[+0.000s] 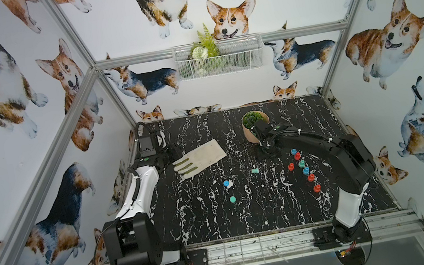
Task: Close the stamp cap
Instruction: Pick up the stamp from the center of the board.
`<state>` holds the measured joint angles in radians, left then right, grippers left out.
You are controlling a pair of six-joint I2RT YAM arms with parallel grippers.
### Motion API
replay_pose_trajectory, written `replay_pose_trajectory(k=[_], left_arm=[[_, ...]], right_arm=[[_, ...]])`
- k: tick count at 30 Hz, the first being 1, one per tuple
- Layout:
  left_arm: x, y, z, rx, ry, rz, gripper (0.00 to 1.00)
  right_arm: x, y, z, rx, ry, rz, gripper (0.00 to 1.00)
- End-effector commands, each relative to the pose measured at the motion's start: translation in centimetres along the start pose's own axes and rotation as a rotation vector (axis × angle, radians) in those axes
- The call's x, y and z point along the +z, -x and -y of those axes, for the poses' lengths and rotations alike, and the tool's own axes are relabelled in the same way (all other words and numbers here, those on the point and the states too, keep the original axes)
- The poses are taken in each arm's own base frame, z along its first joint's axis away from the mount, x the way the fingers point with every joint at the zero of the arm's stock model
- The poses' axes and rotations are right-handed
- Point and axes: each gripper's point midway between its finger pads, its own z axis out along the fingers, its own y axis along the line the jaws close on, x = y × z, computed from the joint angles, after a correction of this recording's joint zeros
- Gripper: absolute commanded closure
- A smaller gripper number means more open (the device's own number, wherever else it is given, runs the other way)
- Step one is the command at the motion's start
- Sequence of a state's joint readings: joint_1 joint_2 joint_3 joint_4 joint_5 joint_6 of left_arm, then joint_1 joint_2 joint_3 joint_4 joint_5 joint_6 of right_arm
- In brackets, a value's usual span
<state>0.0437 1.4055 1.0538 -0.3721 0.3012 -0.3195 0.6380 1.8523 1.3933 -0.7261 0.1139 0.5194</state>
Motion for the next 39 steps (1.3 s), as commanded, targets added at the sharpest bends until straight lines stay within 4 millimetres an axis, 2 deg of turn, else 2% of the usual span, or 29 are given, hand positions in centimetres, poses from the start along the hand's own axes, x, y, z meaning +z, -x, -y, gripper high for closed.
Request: replay_pose_trajectory(k=[1,10,13,19,29,39], left_arm=[[-0.1,0.5,0.4,0.003,-0.017,0.016,0.45],[-0.3,0.5,0.5,0.003,-0.020,0.021,0.45],[-0.3,0.5,0.5,0.002,-0.022,0.020,0.45],[-0.4,0.6,0.5,0.003,-0.021,0.024,0.45],[-0.3,0.5,0.4,0.004,-0.016,0.023,0.45],[-0.4,0.5,0.4,0.005,-0.012,0.024,0.45]], right_arm=[[0.6,2.2,-0.1,0.052,-0.038,0.094,0.29],[3.0,3.0,0.3,0.074,-0.091,0.136,0.36],[3.9,2.7,0.3,0.072,-0.094,0.128,0.36],[5.7,1.8,0.3,0.062,-0.100,0.091,0.43],[6.3,0.7,0.8,0.055,-0.107,0.068,0.58],[6.2,0.5,0.7,0.052,-0.096,0.064,0.74]])
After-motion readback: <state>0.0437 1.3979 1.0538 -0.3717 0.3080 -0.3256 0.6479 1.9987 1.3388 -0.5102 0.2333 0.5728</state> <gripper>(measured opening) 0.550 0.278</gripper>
